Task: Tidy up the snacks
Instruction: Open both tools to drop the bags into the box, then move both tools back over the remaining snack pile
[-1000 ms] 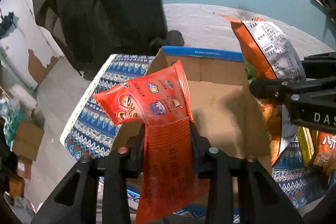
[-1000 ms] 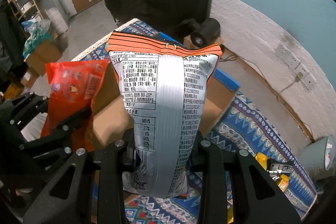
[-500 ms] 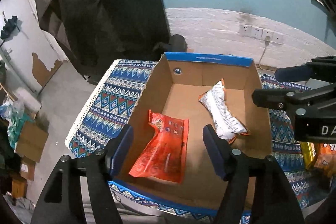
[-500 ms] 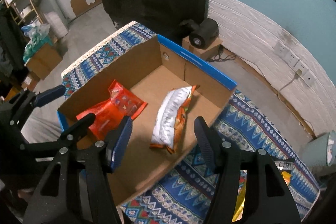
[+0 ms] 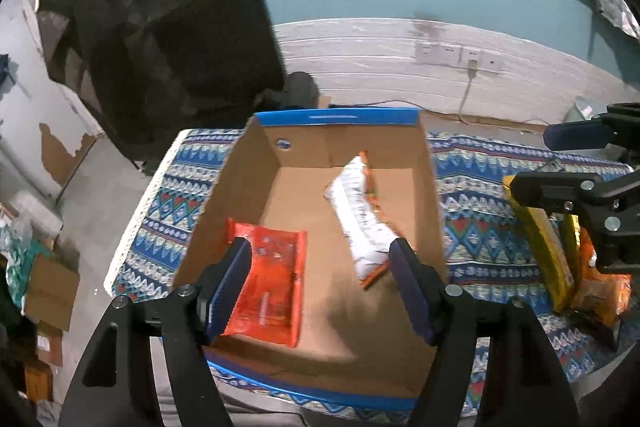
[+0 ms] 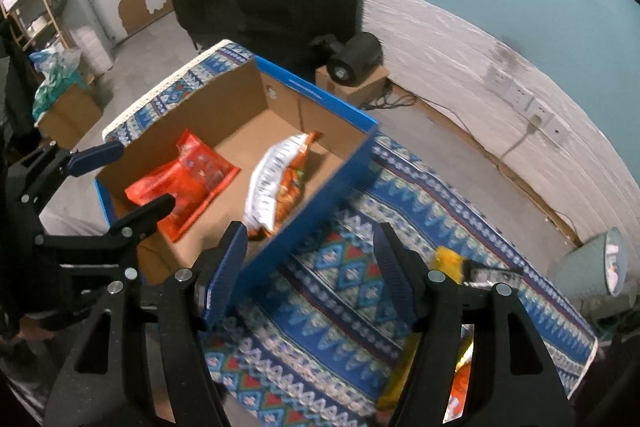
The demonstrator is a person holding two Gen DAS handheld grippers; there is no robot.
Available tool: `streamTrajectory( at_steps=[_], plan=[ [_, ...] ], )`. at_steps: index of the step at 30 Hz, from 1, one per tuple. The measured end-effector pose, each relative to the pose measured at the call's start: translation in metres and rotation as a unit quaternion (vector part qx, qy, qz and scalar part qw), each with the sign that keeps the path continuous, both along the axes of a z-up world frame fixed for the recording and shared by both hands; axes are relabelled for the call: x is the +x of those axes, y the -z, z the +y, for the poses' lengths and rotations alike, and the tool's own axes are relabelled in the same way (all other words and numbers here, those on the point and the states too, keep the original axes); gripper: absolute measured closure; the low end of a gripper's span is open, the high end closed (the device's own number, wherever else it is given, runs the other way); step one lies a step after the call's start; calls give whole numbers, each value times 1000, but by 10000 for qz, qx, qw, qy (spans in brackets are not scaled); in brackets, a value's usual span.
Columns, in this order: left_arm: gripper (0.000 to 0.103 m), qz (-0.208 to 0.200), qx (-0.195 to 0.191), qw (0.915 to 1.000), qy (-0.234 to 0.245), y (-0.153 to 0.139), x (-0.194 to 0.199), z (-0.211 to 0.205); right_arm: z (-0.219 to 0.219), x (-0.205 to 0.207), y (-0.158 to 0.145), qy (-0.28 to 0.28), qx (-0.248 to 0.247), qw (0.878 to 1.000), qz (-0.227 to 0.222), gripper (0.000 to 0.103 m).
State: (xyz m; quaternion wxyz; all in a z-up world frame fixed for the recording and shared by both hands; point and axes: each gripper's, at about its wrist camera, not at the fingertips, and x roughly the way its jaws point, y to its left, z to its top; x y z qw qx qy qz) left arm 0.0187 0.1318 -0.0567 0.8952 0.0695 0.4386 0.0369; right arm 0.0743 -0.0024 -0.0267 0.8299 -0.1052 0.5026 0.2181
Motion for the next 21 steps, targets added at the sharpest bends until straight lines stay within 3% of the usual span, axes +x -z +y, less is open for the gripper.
streamTrajectory(
  at_steps=[11,21],
  plan=[
    [29,232,52,9977,631,7,-1,-63,-83,-20,3,451,-105,9989,109,36],
    [29,618,-19,9899,1277,21,0,-132,-164,-45,15,1064,-168,9938,283,35]
  ],
)
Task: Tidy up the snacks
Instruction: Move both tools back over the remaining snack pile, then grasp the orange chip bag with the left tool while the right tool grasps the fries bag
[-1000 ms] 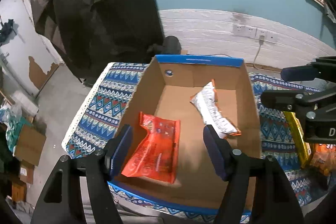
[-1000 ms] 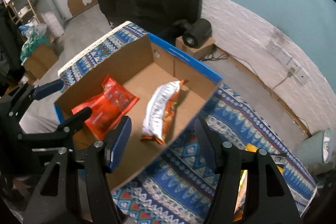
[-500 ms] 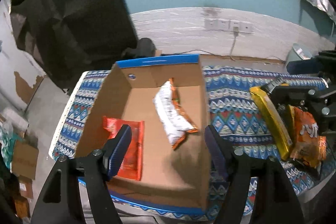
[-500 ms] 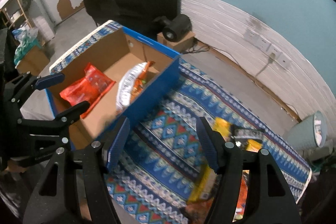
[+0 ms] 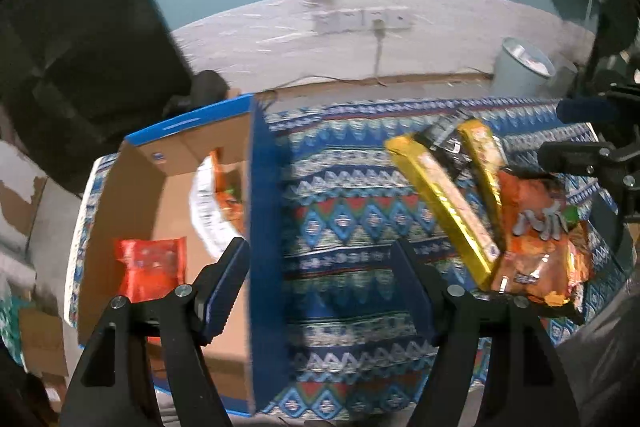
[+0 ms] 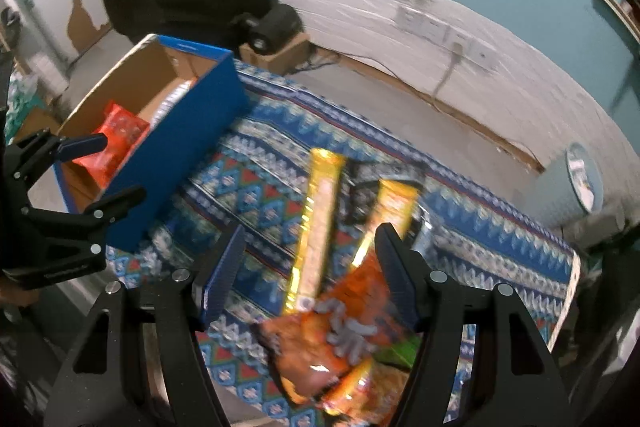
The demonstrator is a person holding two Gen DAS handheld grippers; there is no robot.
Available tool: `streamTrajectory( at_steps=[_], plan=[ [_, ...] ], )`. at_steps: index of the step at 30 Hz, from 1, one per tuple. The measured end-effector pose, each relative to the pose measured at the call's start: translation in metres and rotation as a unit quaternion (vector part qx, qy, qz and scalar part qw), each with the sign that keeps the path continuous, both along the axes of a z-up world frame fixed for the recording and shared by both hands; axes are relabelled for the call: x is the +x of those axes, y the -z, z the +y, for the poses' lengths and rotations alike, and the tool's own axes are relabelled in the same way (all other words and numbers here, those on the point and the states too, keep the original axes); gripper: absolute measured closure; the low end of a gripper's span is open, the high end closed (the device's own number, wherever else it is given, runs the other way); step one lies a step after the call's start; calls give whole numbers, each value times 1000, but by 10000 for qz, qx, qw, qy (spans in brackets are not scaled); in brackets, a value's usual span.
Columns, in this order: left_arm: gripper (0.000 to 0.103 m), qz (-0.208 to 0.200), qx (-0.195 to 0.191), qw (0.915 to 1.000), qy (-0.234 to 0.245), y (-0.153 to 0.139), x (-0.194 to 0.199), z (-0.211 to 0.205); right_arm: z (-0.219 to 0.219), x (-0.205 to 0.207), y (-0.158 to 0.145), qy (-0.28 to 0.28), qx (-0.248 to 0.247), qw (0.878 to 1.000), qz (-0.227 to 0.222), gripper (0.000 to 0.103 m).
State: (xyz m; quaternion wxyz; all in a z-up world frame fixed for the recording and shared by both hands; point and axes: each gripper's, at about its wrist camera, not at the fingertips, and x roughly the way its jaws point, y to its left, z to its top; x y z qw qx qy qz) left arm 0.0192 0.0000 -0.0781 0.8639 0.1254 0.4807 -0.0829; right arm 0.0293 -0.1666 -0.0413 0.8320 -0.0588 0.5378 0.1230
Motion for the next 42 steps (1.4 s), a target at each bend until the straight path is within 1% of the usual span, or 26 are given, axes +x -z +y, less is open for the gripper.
streamTrajectory(
  at_steps=[11,18,21,23,24,27,30,32,36,39,42],
  plan=[
    [28,366,-77,9976,584,9,-8,-63,-60,-32,19,391,-51,9990,200,35],
    [26,672,-120,9930,959,18,-18,-100,-92,-62,42,650,-14,9966,509,34],
    [26,804,-138,9911,1050,26,-22,-111,-95,-70,51,601,-40,9959,669,34],
    [26,886,-91,9898,1116,33,-26,-119,-93,-77,57,477,-113,9961,738,29],
    [26,904,-75,9893,1141,35,-28,-121,-92,-80,60,423,-163,9960,770,28],
    [26,964,5,9881,1197,43,-33,-126,-91,-87,68,332,-225,9951,904,28],
    [26,1070,-22,9868,1217,49,-36,-129,-85,-90,73,208,-254,9947,972,28],
    [26,1135,-62,9864,1191,51,-38,-128,-82,-90,77,304,-169,9943,1003,24],
    [26,1223,-115,9858,1146,55,-38,-128,-79,-87,91,447,28,9912,1242,23],
    [26,1268,-136,9854,1132,57,-37,-129,-76,-87,102,500,-25,9890,1394,23],
    [26,1307,-133,9845,1161,58,-37,-133,-77,-87,109,457,-165,9884,1440,23]
  ],
)
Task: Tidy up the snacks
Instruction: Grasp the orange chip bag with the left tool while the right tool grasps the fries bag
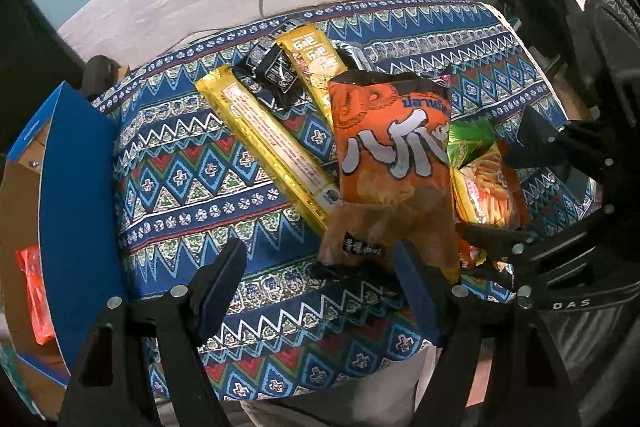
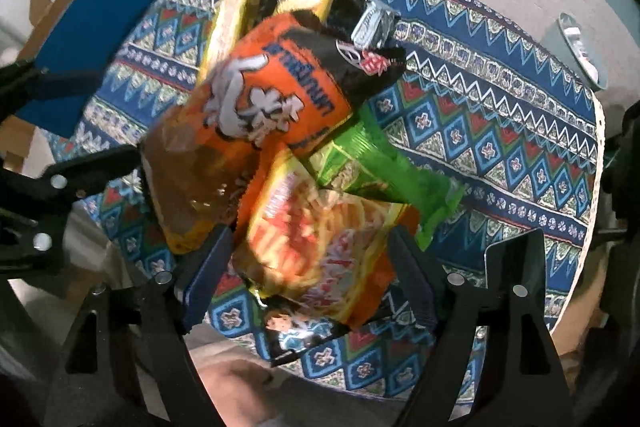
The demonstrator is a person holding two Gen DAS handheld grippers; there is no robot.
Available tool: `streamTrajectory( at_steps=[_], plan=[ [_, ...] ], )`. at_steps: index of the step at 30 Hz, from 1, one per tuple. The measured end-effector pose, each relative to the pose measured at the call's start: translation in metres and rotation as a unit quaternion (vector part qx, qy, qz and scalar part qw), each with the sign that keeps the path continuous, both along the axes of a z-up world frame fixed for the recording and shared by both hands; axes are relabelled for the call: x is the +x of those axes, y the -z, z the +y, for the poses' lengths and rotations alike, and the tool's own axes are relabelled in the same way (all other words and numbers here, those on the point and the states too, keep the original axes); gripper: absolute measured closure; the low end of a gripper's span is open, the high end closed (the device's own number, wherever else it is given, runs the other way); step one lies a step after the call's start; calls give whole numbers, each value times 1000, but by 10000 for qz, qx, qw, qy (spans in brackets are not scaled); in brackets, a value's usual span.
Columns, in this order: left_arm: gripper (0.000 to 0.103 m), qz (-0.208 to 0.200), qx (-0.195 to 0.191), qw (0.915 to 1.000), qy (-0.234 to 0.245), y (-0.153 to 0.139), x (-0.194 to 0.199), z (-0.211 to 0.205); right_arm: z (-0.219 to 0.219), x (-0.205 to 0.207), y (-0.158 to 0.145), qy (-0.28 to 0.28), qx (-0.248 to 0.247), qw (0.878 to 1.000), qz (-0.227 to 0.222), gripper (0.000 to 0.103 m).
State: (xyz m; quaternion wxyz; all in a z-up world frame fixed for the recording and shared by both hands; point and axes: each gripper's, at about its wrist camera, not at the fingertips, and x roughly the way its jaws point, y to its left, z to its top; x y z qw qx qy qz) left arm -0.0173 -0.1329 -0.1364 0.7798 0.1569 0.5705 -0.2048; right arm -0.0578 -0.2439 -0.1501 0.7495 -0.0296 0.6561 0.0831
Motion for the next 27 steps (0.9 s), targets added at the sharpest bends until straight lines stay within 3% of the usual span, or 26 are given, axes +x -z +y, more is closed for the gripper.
streamTrajectory(
  at_steps=[6,14,19,27],
  plan=[
    [23,51,-12,10000,81,3,1,-13,-20,4,6,366,-69,9993,93,23],
    [20,216,-238,9995,76,9,5,-30,-48,9,5,619,198,9978,145,22],
    [17,427,-491,9978,-95,15,12,-35,-54,6,-13,6,78,10000,-45,22],
    [15,656,-632,9956,-201,25,19,-43,-49,-4,-16,-681,-143,9975,-114,22]
  ],
)
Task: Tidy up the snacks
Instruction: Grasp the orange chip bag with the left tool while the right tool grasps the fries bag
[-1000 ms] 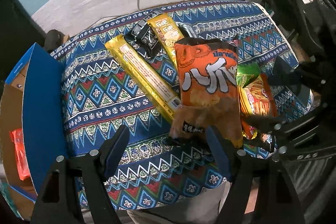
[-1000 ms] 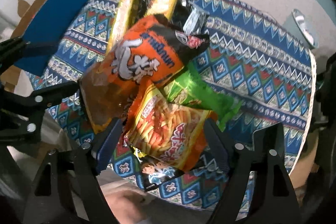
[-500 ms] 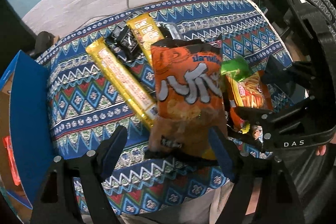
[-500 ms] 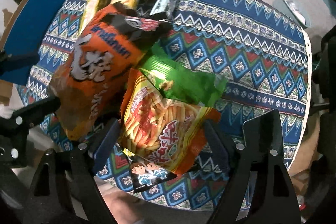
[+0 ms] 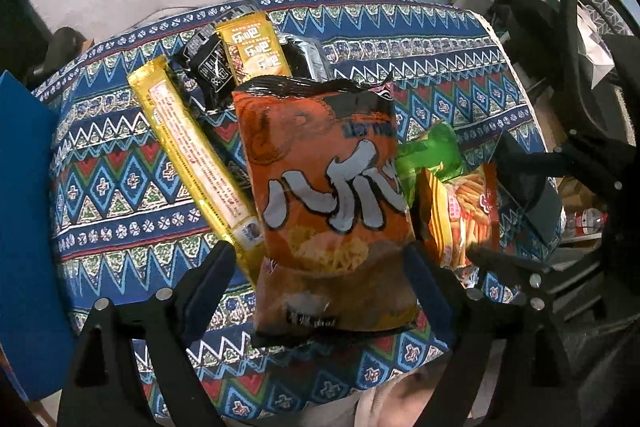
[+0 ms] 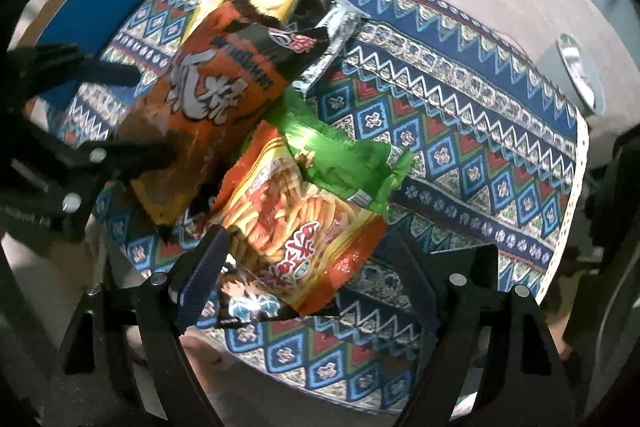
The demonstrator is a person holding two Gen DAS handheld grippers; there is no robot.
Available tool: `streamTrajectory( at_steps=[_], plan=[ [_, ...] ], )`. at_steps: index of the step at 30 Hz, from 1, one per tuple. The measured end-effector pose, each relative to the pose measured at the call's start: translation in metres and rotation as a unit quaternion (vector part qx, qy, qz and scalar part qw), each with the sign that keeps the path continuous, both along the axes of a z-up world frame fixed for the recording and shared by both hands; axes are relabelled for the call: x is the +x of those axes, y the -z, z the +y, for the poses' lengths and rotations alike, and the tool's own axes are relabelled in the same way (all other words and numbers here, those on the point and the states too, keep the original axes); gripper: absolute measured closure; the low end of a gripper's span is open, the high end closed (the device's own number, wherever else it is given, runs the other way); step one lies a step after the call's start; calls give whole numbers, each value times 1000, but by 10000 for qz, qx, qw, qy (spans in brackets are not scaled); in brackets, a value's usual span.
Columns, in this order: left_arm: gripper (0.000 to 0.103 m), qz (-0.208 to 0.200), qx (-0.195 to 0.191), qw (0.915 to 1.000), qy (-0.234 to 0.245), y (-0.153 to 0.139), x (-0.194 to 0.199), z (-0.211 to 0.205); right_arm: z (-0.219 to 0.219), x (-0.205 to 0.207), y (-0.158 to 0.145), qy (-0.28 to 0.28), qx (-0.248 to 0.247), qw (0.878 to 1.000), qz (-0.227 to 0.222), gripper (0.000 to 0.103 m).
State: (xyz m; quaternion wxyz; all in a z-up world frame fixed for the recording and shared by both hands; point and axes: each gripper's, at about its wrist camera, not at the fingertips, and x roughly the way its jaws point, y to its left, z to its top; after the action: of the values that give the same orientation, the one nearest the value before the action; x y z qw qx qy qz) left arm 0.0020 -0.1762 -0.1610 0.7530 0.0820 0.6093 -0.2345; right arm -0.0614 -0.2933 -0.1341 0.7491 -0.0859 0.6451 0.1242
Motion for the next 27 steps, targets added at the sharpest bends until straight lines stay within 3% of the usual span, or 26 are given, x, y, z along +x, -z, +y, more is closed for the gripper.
streamTrajectory(
  at_steps=[14,16,17,21,27],
  plan=[
    [12,353,-280,9988,-164,29,15,-11,31,3,36,-865,-304,9958,24,22],
    [18,391,-365,9984,-193,31,16,-10,32,6,43,-904,-378,9952,53,22],
    [28,437,-445,9979,-176,32,15,-9,32,8,46,-889,-384,9953,68,22],
    [39,346,-442,9983,-140,29,12,-11,23,17,50,-601,-95,9979,203,25],
    [54,72,-426,9991,-42,14,7,-5,10,21,38,-166,222,9995,131,49]
  ],
)
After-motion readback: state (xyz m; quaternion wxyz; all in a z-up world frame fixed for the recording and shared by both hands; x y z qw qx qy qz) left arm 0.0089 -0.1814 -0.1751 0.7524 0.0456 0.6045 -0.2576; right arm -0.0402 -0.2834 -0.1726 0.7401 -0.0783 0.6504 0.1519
